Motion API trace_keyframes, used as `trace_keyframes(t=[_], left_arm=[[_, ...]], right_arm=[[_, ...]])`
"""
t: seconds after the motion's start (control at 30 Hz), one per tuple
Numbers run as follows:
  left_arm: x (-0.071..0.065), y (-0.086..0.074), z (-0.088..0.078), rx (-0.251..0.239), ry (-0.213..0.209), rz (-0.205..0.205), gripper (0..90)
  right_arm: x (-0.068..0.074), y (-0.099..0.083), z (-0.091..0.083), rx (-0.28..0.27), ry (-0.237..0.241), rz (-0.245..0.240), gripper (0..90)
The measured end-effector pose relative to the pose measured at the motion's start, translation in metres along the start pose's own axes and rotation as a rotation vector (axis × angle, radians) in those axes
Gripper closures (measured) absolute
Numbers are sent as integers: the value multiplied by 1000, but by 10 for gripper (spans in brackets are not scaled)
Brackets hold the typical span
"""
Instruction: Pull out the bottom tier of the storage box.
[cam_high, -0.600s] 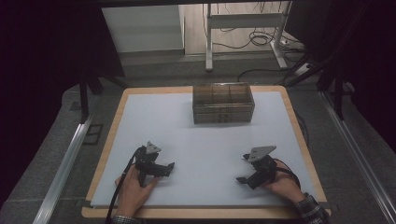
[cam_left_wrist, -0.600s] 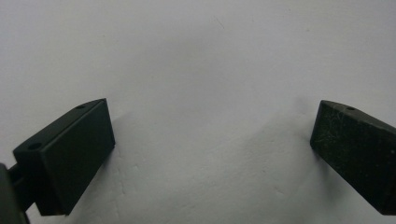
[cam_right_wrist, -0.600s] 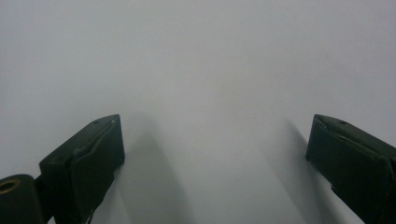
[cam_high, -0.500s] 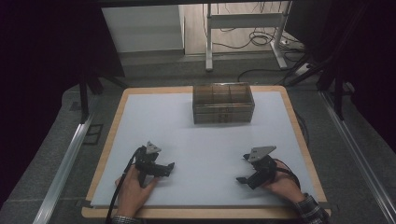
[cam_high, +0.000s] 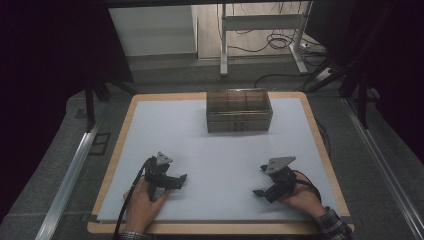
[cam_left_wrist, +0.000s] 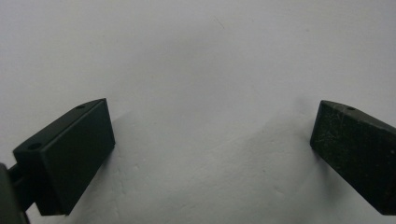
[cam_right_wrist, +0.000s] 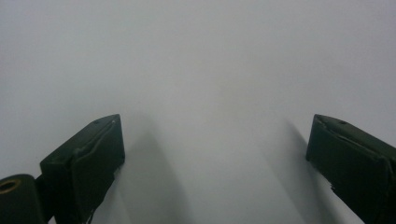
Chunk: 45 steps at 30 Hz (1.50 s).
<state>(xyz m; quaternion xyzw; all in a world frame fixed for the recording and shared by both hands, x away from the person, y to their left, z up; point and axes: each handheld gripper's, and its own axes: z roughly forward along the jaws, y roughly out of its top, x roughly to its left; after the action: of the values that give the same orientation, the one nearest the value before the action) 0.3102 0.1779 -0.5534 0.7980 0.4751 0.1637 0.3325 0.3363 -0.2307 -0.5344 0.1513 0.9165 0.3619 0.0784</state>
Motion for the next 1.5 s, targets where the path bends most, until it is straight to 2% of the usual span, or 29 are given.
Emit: trace_keyframes(t=[0.37,0.53,0.9,1.17,1.5], left_arm=[[0,0,0,0,0,0,0],[0,0,0,0,0,0,0],[0,0,0,0,0,0,0],[0,0,0,0,0,-1,0],[0,0,0,0,0,-1,0]], right_arm=[[0,0,-1,1,-1,7,48],[2,2,-3,7,-4,3,103],[0,9,-7,35,-39,-8,165],[-3,16,-7,53,-58,-26,167],[-11,25,-7,78,-147,-80,274]])
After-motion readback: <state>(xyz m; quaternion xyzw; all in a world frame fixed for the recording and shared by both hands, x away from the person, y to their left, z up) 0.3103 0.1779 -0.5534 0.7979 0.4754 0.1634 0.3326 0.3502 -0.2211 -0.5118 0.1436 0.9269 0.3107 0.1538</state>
